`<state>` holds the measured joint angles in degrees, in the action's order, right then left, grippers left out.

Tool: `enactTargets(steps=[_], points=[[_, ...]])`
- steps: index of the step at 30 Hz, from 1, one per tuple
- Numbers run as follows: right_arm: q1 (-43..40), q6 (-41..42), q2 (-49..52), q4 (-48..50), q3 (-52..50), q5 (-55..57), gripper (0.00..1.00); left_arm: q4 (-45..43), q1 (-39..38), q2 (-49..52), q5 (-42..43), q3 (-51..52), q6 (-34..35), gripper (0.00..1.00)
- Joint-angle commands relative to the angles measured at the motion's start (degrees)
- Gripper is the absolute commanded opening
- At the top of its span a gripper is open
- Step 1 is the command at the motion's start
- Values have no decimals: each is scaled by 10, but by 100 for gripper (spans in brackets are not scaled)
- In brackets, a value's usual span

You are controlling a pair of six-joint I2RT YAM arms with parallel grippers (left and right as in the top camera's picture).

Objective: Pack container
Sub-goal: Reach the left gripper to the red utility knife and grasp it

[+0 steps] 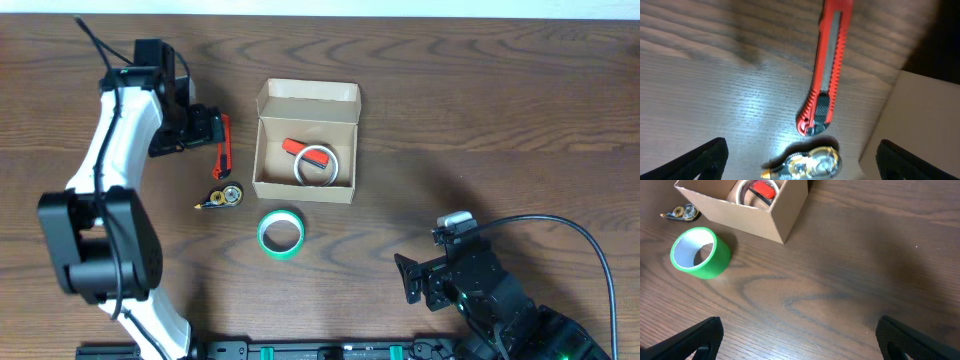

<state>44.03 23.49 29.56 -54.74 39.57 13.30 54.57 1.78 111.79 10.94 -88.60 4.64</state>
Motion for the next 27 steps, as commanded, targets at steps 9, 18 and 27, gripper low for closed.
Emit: enactTargets(steps=[9,18,27], points=[[4,5,-3,0,0,2,99,16,-35,93,-19,-44,-27,96],[4,5,-3,0,0,2,99,22,-56,135,-56,-70,-27,100],[4,5,-3,0,0,2,99,31,-63,148,-85,-78,-27,88]])
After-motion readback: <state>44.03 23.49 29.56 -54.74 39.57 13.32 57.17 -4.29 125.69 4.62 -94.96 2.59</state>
